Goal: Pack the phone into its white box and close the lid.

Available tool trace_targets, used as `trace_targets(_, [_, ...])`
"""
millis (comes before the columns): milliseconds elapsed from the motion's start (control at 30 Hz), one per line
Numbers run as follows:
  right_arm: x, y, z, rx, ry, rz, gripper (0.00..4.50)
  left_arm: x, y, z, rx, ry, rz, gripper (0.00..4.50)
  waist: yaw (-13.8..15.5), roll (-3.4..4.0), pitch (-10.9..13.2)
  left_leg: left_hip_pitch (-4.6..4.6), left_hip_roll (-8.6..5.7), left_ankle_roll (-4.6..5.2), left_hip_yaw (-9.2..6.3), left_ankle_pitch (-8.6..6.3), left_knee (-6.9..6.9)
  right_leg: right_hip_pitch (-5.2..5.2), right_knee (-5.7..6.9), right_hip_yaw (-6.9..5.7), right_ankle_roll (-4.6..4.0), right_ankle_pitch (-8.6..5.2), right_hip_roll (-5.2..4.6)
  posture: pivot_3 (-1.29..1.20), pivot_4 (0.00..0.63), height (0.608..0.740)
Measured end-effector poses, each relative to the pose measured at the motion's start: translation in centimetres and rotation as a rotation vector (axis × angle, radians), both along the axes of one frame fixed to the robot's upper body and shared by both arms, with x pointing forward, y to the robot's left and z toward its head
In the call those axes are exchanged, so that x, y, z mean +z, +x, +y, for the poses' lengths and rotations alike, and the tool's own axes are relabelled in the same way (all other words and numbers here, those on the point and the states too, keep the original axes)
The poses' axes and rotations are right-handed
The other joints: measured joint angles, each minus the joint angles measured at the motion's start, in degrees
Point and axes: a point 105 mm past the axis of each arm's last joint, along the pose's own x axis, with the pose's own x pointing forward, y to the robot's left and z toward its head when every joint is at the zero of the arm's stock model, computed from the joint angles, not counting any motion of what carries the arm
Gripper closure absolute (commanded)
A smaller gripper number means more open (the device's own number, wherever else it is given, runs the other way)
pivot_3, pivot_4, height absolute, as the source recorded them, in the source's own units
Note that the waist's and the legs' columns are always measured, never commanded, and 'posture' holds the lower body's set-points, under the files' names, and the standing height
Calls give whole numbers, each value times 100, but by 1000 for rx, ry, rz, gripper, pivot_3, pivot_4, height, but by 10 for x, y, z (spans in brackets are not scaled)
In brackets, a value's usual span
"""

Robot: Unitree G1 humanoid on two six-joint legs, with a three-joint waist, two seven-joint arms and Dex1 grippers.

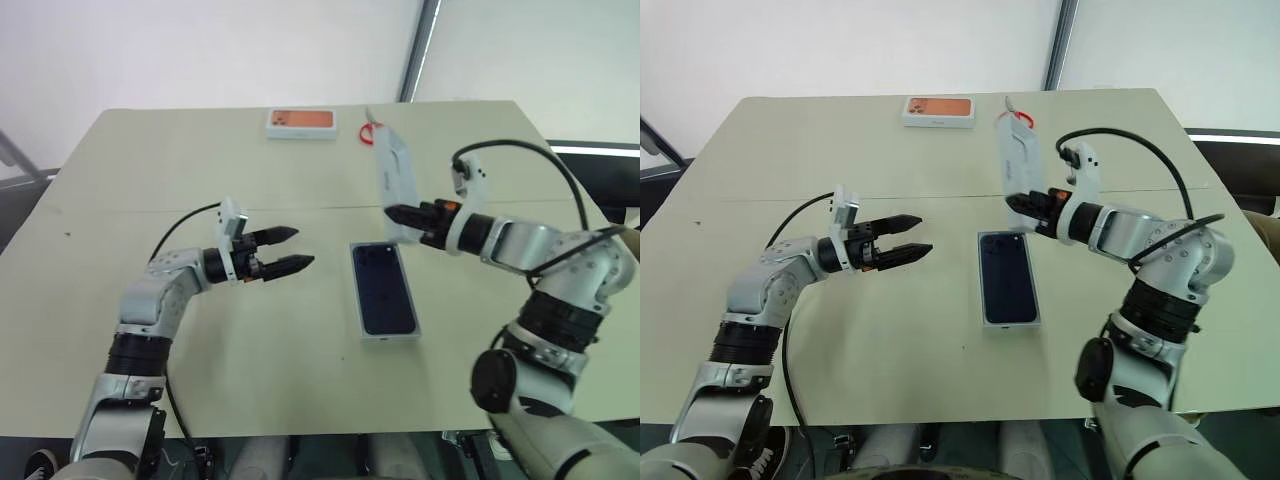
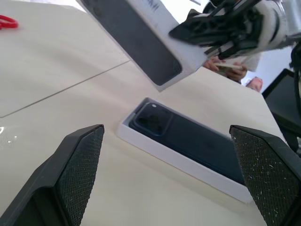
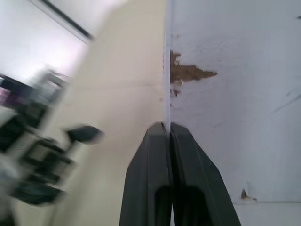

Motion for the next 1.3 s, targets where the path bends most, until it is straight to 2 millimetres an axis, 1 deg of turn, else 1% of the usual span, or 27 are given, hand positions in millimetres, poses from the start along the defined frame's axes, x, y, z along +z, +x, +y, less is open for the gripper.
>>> trace_targets(33, [1, -7, 6, 45, 35, -5, 4463, 4, 0, 3, 10, -10, 0, 0, 3, 0, 0, 0, 0, 0, 0, 0, 0, 0, -1, 0, 0, 0, -1, 0, 150, 740])
trace_targets(100, [-4, -19, 15, 105, 73, 9, 4463, 10, 1, 8, 29, -21, -3, 0, 6, 0, 0, 0, -1, 0, 0, 0, -1, 1, -2, 0, 0, 0, -3, 0, 150, 740])
trace_targets(200, [-20, -43, 27, 183, 133, 105, 4463, 18, 0, 13, 46, -42, -12, 0, -15, 2, 1, 0, -1, 2, 4, 0, -1, 1, -3, 5, 0, 0, -9, 0, 150, 740])
trace_targets(300, [-32, -64, 42, 256, 163, 167, 4463, 24, -4, 11, 33, -69, 3, 0, -50, 2, 1, 1, 6, 3, 5, 0, -2, 0, -2, 4, 0, -1, 5, 0, 150, 740])
trace_targets(333, [-35, -69, 47, 269, 163, 179, 4463, 27, -6, 11, 30, -82, 8, 0, -76, 2, 1, 1, 7, 3, 5, 0, -2, -1, -1, 5, 0, -1, 10, 0, 150, 740])
trace_targets(400, [-36, -73, 54, 273, 188, 187, 4463, 29, -8, 10, 26, -79, 1, 0, -121, 2, 1, 1, 8, 3, 4, 0, -4, 0, -2, 5, 0, -1, 13, 0, 150, 740])
trace_targets(467, [-36, -78, 58, 279, 235, 185, 4463, 25, -12, 10, 28, -72, 10, 0, -139, 2, 1, 1, 8, 4, 3, 0, -6, 0, -3, 5, 0, -1, 14, 0, 150, 740])
trace_targets(533, [-39, -89, 65, 314, 246, 193, 4463, 21, -16, 11, 29, -69, 25, 0, -143, 2, 1, 1, 8, 4, 3, 0, -6, 0, -3, 6, 1, -2, 15, 0, 150, 740])
trace_targets(600, [-45, -94, 68, 336, 215, 211, 4500, 20, -20, 10, 20, -69, 30, 517, -137, 2, 1, 1, 8, 4, 3, 0, -2, 2, -4, 6, 0, -2, 15, 0, 150, 740])
trace_targets(633, [-48, -94, 67, 333, 207, 221, 4500, 20, -22, 9, 14, -71, 31, 856, -123, 1, 1, 2, 8, 4, 3, -1, -1, 5, -5, 6, 0, -2, 14, 0, 150, 740])
trace_targets(700, [-57, -97, 64, 339, 174, 257, 4500, 16, -27, 8, -2, -71, 45, 1880, -106, 2, 1, 2, 7, 6, 3, -2, -3, 5, -7, 6, -1, -2, 13, 0, 150, 740])
trace_targets(767, [-64, -100, 66, 341, 173, 289, 4500, 8, -30, 8, -2, -69, 74, 2875, -109, 2, 1, 2, 9, 6, 3, -2, -6, 2, -7, 7, -1, -2, 14, 0, 150, 740])
trace_targets(800, [-66, -100, 68, 339, 177, 299, 4500, 4, -32, 8, -6, -66, 86, 3374, -110, 2, 1, 2, 9, 6, 3, -2, -6, 2, -7, 8, -1, -2, 14, 0, 150, 740])
trace_targets(833, [-67, -100, 68, 334, 177, 303, 4500, 0, -33, 7, -12, -62, 97, 3979, -112, 2, 1, 2, 9, 6, 4, -2, -6, 2, -7, 9, -1, -2, 14, 0, 150, 740])
trace_targets(867, [-66, -98, 69, 325, 189, 302, 4500, -3, -36, 5, -24, -58, 107, 4441, -111, 2, 1, 2, 9, 6, 4, -2, -6, 2, -8, 9, -1, -2, 13, 0, 150, 740])
trace_targets(1033, [-67, -94, 70, 290, 204, 317, 4500, -22, -46, 2, -44, -18, 140, 4441, -80, 2, 1, 2, 8, 5, 4, -2, -7, 3, -10, 10, -2, -2, 9, 0, 150, 740])
trace_targets(1100, [-70, -93, 70, 283, 208, 332, 4500, -25, -46, -2, -47, -13, 133, 4441, -20, 2, 1, 2, 7, 6, 6, -2, -5, 3, -11, 10, -2, -2, 5, 0, 150, 740])
trace_targets(1200, [-73, -93, 70, 275, 219, 349, 3562, -36, -49, -11, -52, 3, 137, 4500, 21, 2, 1, 2, 5, 6, 6, -2, -4, 7, -15, 10, -3, -2, 0, 0, 150, 740])
trace_targets(1267, [-76, -92, 69, 266, 219, 364, 2546, -41, -50, -20, -61, 2, 145, 4500, 26, 2, 1, 1, 5, 6, 6, -2, -4, 7, -18, 10, -3, -1, -1, 0, 150, 740])
trace_targets(1300, [-77, -92, 69, 264, 219, 370, 2058, -41, -50, -22, -58, -10, 146, 4500, 21, 2, 1, 1, 6, 6, 5, -2, -4, 7, -18, 9, -3, -1, 0, 0, 150, 740])
